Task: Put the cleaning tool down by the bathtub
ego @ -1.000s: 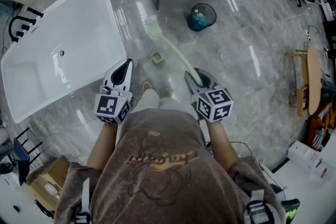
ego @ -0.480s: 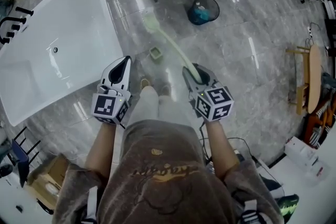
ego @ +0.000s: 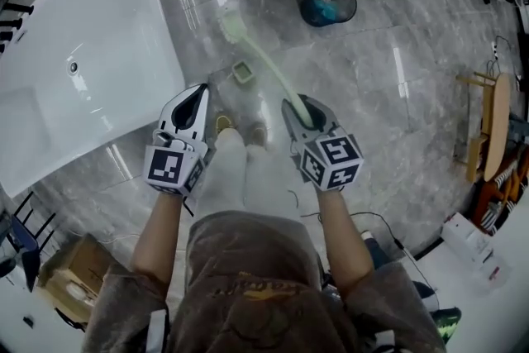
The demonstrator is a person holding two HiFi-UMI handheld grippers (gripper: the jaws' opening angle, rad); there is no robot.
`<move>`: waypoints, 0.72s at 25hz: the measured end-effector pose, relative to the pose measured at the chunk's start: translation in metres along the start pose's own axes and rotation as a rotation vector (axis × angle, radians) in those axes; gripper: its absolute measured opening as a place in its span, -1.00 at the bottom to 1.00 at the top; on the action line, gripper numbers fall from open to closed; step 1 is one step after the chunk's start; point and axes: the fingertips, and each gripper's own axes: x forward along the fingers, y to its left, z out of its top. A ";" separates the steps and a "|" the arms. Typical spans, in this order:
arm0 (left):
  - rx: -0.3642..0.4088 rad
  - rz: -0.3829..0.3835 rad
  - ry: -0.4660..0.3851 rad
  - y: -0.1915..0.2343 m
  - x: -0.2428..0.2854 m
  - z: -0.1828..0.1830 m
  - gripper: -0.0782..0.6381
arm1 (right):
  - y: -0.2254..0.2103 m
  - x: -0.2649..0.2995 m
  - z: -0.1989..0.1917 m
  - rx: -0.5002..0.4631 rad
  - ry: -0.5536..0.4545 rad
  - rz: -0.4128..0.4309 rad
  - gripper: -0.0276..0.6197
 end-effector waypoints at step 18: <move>0.000 -0.050 -0.003 0.013 0.056 -0.106 -0.78 | -0.052 0.104 -0.109 -0.022 0.124 0.021 -0.61</move>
